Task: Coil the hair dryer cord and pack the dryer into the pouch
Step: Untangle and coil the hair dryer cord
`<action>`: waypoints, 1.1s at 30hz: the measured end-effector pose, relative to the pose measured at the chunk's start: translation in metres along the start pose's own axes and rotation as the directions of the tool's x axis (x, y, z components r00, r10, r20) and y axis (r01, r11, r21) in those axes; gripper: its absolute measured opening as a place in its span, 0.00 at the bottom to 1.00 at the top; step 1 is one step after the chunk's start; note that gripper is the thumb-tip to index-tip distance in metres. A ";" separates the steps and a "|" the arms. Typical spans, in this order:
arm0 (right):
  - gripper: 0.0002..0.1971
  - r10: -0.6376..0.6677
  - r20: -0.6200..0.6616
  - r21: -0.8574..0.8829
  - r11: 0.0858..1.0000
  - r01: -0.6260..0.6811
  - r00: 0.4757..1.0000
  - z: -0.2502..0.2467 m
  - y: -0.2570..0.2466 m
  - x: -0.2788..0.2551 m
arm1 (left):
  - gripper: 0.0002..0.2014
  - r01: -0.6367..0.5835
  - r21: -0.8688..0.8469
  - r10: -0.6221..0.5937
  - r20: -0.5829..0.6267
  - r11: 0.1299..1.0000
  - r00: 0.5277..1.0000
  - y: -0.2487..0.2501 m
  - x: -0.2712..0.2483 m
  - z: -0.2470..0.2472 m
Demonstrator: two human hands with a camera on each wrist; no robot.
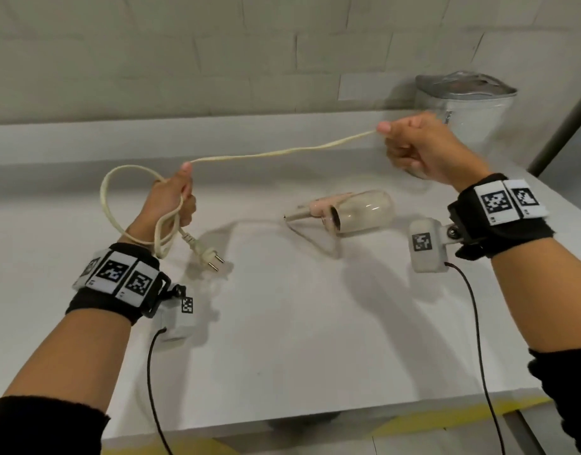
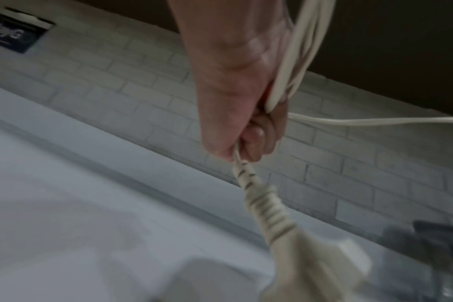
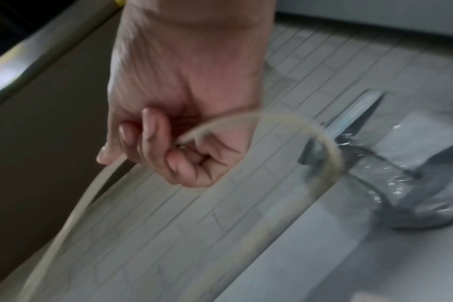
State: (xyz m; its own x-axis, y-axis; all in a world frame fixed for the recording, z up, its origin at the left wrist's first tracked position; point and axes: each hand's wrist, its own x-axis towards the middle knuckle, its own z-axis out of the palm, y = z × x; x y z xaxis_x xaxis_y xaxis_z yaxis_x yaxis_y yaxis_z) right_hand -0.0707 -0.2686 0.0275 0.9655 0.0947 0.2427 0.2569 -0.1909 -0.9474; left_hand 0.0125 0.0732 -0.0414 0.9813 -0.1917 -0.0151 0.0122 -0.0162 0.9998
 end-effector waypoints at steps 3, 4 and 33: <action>0.24 0.029 -0.011 -0.110 0.994 -0.030 1.000 -0.017 0.009 -0.008 | 0.24 0.040 -0.027 -0.042 -0.082 0.999 0.996 -0.007 0.005 -0.010; 0.25 0.031 -0.035 -0.146 0.989 -0.036 0.999 -0.023 0.011 -0.009 | 0.24 0.060 -0.056 -0.067 -0.119 0.997 0.991 -0.010 0.006 -0.015; 0.16 0.115 0.276 -0.630 0.771 0.089 0.954 0.075 -0.031 0.019 | 0.16 -0.484 0.506 0.291 0.413 0.714 0.863 0.047 -0.035 0.112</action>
State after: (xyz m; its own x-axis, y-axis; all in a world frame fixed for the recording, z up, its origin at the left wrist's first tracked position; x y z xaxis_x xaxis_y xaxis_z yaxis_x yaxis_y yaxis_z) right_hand -0.0639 -0.1871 0.0460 0.9388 0.3382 0.0649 0.3117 -0.7544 -0.5777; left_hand -0.0428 -0.0305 0.0048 0.7709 -0.5757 0.2727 -0.5630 -0.4155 0.7144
